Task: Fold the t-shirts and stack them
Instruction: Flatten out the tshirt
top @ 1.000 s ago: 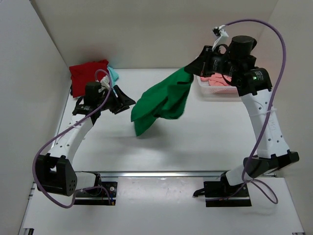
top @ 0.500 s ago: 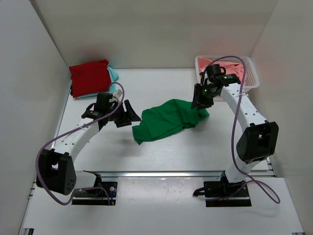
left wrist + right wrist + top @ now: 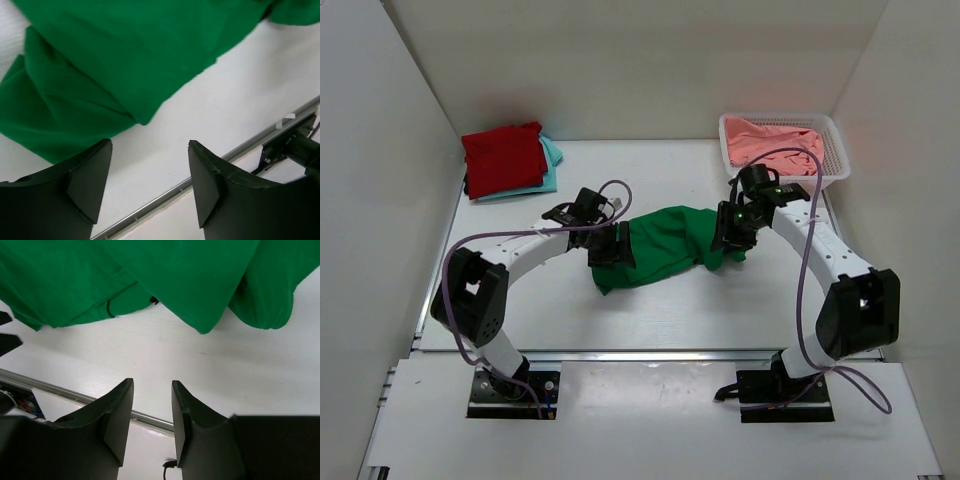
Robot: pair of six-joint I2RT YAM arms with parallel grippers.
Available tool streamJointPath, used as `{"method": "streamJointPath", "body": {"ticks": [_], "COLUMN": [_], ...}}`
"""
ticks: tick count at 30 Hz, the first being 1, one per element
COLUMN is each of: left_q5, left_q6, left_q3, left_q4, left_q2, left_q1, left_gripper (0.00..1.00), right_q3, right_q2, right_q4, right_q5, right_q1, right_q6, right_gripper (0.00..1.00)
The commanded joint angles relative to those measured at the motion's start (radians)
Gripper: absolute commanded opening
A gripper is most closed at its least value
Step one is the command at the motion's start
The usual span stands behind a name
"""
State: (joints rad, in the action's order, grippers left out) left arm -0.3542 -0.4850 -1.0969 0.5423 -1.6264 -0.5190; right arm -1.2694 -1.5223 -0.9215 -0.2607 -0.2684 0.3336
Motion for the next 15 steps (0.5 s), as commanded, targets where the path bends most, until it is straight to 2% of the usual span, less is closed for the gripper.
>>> {"method": "streamJointPath", "body": {"ticks": [1, 4, 6, 9, 15], "left_q5": [0.017, 0.035, 0.046, 0.002, -0.023], "left_q6": [-0.003, 0.02, 0.017, -0.026, -0.059], "left_q3": [-0.014, -0.058, -0.069, -0.046, -0.066], "left_q4": [-0.001, 0.042, 0.061, -0.004, -0.027], "left_q2": [0.0, -0.058, -0.085, -0.098, -0.135], "left_q1": [0.024, 0.004, -0.003, 0.0, -0.012], "left_gripper": [0.71, 0.71, 0.67, 0.62, 0.6], "right_q3": [0.028, 0.051, 0.067, 0.071, 0.096], "right_q2": [0.076, 0.082, 0.08, 0.088, 0.102], "right_q4": [0.056, 0.07, 0.079, 0.084, 0.093], "right_q5": [-0.032, -0.04, -0.043, -0.051, -0.06], "right_q1": [0.012, 0.012, 0.023, 0.024, 0.043], "right_q6": [0.031, 0.045, 0.053, 0.064, 0.074], "right_gripper": [0.34, 0.33, 0.33, 0.34, 0.34]}}
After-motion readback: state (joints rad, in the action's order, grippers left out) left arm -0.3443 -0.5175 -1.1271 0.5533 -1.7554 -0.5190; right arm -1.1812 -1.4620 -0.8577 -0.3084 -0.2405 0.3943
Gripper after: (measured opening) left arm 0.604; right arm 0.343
